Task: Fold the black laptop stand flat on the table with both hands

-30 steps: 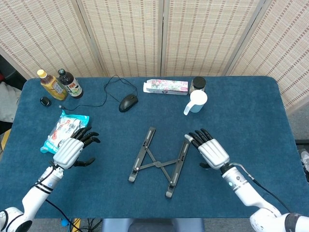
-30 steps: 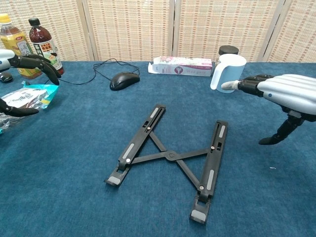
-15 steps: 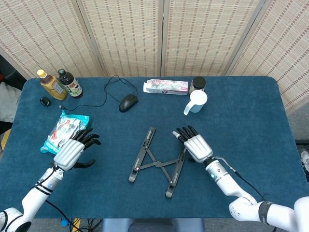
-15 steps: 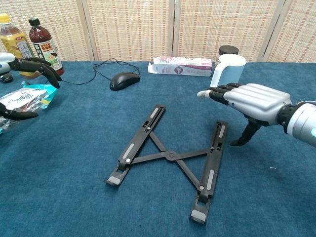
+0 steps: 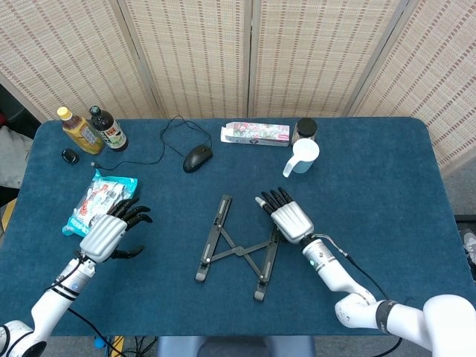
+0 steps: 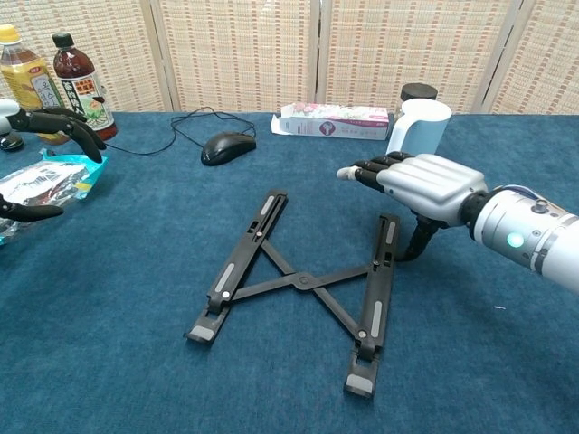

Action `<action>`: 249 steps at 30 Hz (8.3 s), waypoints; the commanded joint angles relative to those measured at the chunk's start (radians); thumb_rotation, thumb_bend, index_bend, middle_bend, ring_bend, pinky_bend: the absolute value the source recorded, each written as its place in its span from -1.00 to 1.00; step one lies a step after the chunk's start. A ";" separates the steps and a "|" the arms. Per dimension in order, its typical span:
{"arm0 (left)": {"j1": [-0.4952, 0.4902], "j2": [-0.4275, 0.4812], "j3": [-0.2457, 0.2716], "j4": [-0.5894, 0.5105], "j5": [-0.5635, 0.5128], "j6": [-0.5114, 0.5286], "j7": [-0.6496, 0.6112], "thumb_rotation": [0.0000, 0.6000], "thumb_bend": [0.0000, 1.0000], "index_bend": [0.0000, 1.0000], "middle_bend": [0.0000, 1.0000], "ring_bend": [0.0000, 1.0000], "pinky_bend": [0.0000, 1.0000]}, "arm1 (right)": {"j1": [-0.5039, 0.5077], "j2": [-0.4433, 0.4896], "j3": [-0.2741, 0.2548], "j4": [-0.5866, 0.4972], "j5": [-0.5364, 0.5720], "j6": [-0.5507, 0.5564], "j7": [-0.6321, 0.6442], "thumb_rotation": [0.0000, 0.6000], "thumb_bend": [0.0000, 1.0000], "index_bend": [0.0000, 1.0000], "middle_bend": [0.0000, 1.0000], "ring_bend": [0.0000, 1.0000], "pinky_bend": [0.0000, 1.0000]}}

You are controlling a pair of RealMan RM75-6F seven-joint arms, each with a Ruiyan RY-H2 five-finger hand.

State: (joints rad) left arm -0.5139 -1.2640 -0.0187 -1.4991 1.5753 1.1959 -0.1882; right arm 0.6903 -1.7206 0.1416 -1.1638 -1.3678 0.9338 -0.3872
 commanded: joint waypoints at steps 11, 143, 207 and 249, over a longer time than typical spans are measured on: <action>-0.006 0.012 -0.011 -0.001 -0.020 -0.021 0.003 1.00 -0.56 -0.44 -0.65 -0.94 -0.89 | 0.119 -0.149 0.094 0.189 0.065 -0.049 0.009 1.00 -0.94 -1.00 -0.91 -1.00 -1.00; -0.308 -0.418 0.023 0.455 0.021 -0.252 -0.020 1.00 -0.78 -1.00 -1.00 -1.00 -0.98 | 0.188 -0.307 0.023 0.305 -0.133 0.127 0.141 1.00 -1.00 -1.00 -1.00 -1.00 -1.00; -0.058 -0.180 -0.048 0.240 -0.147 -0.076 0.110 1.00 -0.78 -1.00 -1.00 -1.00 -0.98 | 0.624 0.064 -0.195 0.004 -0.410 -0.366 0.465 1.00 -1.00 -1.00 -1.00 -1.00 -1.00; -0.046 -0.186 -0.056 0.252 -0.126 -0.077 0.096 1.00 -0.78 -1.00 -1.00 -1.00 -0.98 | 0.647 -0.011 -0.256 0.141 -0.424 -0.250 0.596 1.00 -0.81 -0.43 -0.11 -0.86 -1.00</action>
State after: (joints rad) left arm -0.5601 -1.4503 -0.0751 -1.2469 1.4490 1.1190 -0.0920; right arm 1.3408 -1.7282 -0.1116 -1.0293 -1.7891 0.6767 0.2033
